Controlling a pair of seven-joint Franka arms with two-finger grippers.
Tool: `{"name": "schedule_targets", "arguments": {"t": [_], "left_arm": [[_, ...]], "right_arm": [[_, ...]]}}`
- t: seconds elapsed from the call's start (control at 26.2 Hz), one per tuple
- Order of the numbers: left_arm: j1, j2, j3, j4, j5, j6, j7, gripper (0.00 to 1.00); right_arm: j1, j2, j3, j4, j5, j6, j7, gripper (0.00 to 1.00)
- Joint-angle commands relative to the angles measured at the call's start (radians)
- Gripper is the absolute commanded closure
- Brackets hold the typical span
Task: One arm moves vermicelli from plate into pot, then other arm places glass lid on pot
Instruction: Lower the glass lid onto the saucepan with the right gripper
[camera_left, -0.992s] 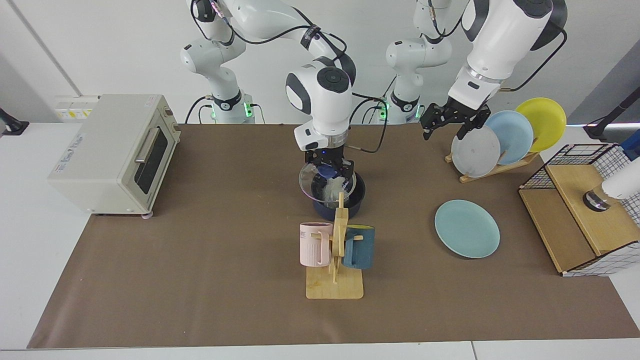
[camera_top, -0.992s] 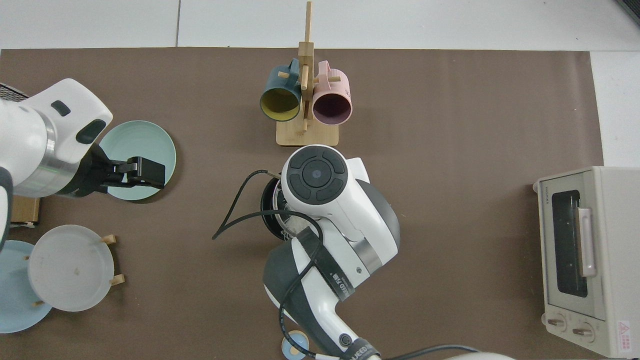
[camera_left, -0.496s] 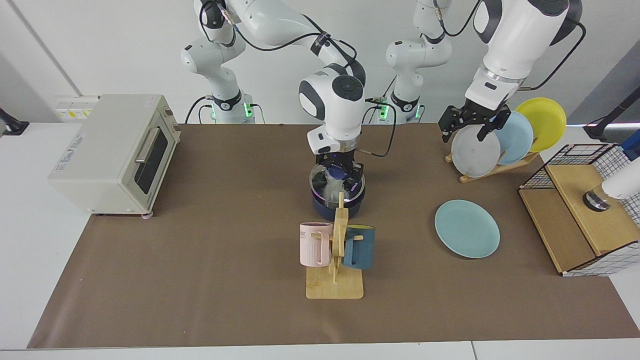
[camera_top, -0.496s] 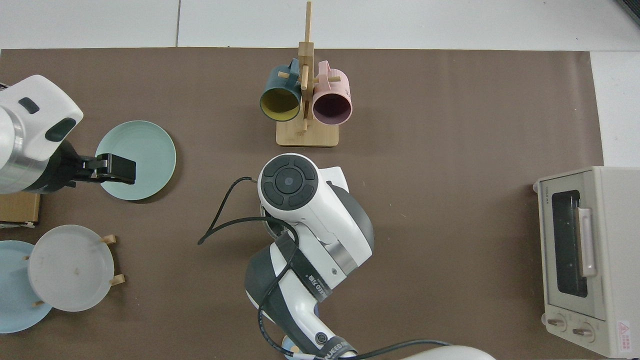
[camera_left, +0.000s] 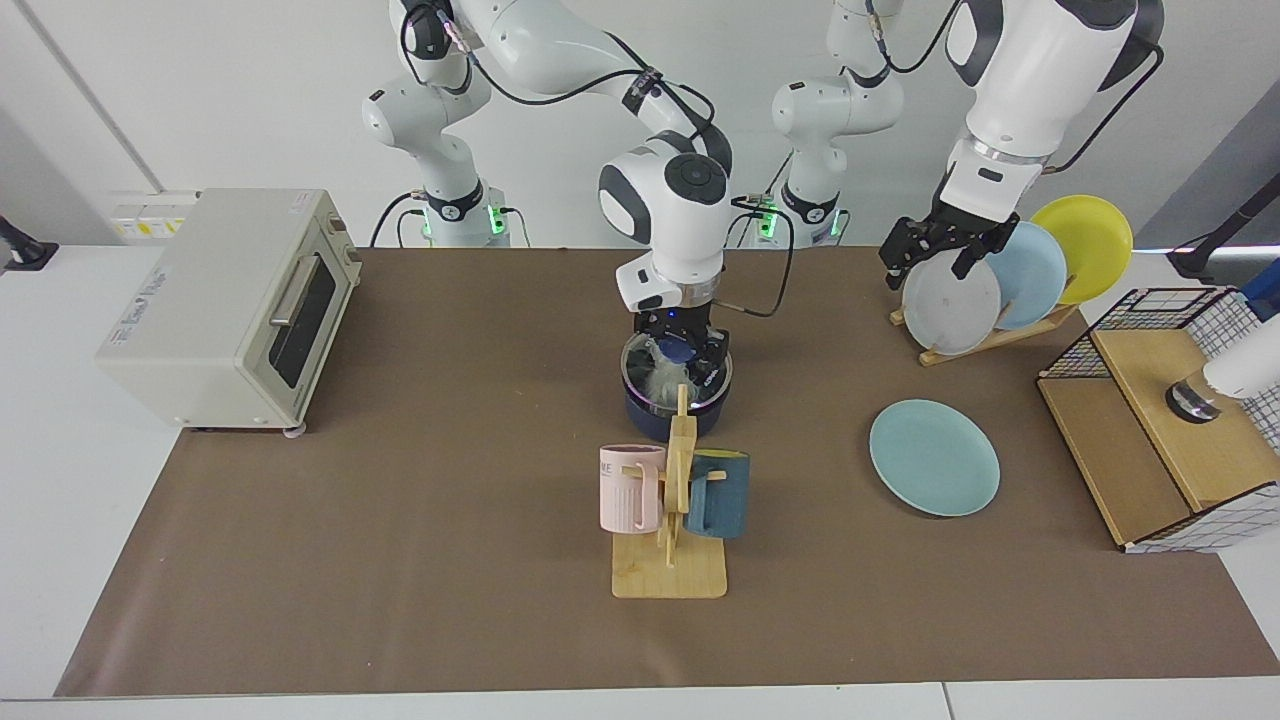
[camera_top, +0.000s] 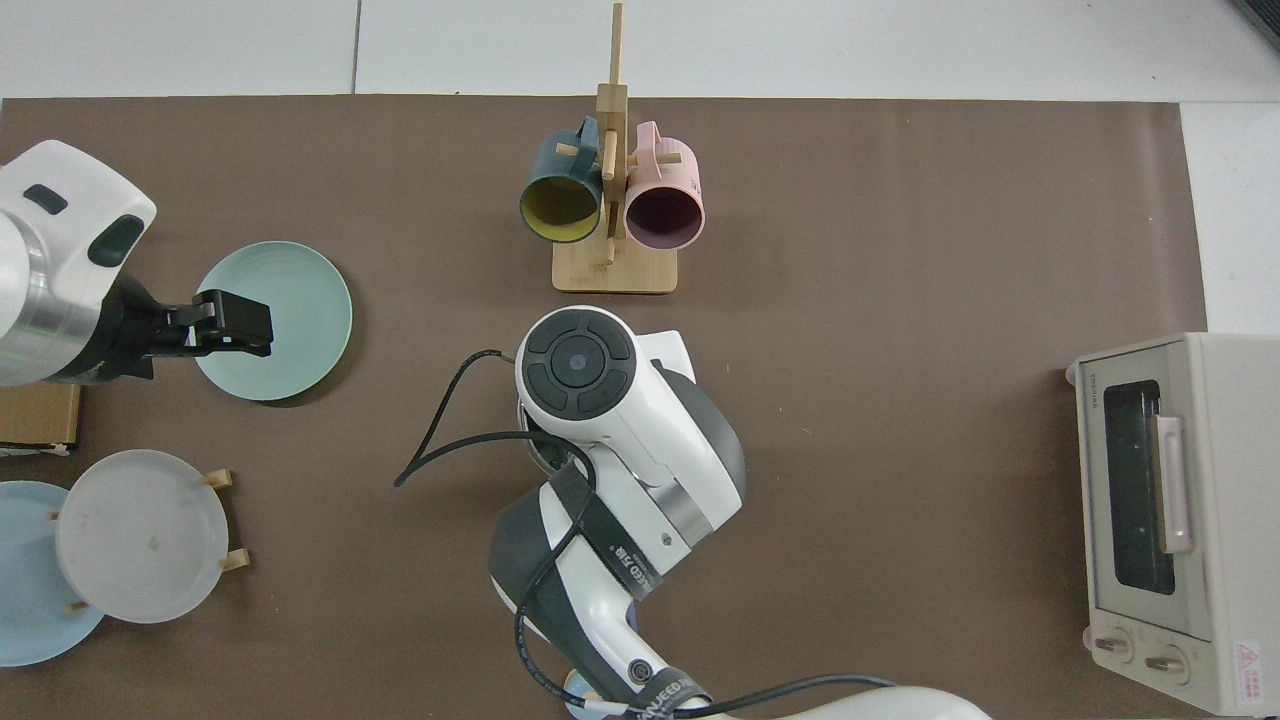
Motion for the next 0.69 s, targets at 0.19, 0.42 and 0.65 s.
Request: {"name": "schedule_targets", "arguments": {"t": [0.19, 0.42, 0.65], "left_arm": [[0.0, -0.025, 0.006, -0.029, 0.0, -0.02, -0.02, 0.0], [0.002, -0.025, 0.003, -0.02, 0.002, -0.045, -0.031, 0.0], [0.014, -0.025, 0.006, -0.02, 0.003, -0.047, -0.031, 0.0]], "right_arm": [[0.001, 0.024, -0.001, 0.022, 0.046, 0.034, 0.022, 0.76], [-0.008, 0.027, -0.001, 0.02, 0.046, 0.045, 0.022, 0.76], [-0.011, 0.027, -0.001, 0.02, 0.05, 0.057, 0.018, 0.76]]}}
